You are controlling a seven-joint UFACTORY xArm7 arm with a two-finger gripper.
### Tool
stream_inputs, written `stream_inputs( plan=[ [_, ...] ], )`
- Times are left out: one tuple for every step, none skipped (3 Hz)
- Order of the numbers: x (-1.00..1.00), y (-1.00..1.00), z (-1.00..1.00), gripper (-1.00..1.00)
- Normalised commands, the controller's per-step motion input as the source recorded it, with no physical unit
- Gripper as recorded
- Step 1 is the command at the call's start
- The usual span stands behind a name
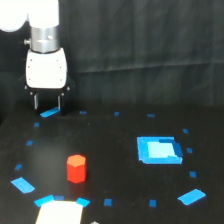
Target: Pick up the red object from the table
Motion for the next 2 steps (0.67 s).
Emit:
stream_inputs(
  plan=[
    [0.50, -0.80, -0.58, 1.00],
    [0.01, -1.00, -0.31, 1.00]
  ],
)
